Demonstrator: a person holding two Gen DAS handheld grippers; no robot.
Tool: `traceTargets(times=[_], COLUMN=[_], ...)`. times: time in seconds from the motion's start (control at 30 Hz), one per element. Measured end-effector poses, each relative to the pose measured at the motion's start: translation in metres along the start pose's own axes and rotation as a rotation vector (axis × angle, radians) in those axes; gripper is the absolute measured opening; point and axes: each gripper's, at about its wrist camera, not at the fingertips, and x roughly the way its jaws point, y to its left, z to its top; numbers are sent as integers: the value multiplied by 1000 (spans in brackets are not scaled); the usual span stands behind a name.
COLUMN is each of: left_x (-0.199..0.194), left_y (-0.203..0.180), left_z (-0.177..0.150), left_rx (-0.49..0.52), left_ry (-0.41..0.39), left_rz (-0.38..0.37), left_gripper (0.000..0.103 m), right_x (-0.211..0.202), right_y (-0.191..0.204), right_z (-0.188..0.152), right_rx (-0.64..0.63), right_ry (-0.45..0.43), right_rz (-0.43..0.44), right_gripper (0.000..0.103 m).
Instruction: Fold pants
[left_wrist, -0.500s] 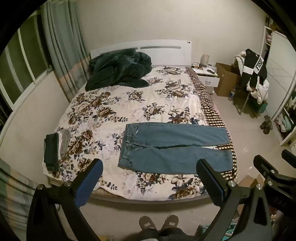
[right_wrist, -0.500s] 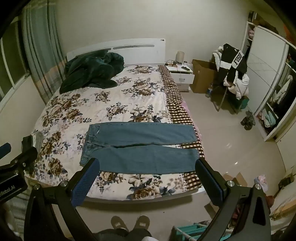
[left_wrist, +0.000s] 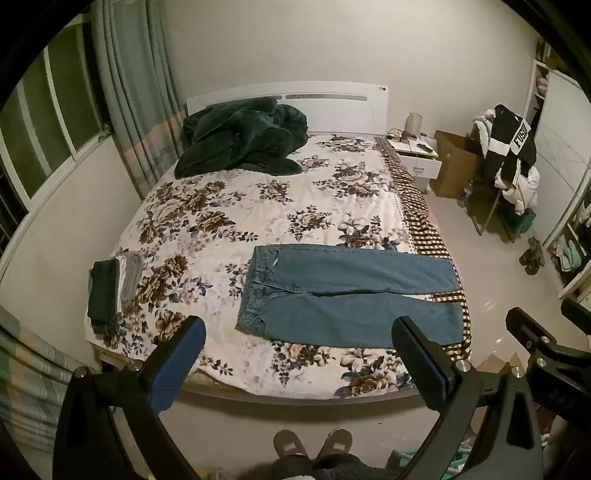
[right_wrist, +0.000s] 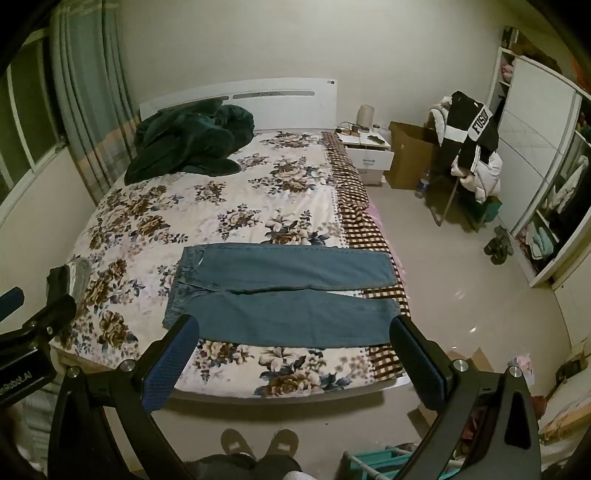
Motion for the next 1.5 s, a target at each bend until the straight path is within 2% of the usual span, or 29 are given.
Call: traceTargets(times=[0.9, 1.5], left_x=[0, 0], left_y=[-1, 2], left_z=[-1, 0], left_rx=[-12, -14], left_ry=[-6, -11], left_rz=[-4, -1], left_gripper=[103, 103], right_x=[-2, -17], right_y=[7, 10], right_z=[0, 8], right_rx=[-12, -33], right_ry=[6, 7], right_rz=[4, 32], right_gripper=[103, 103])
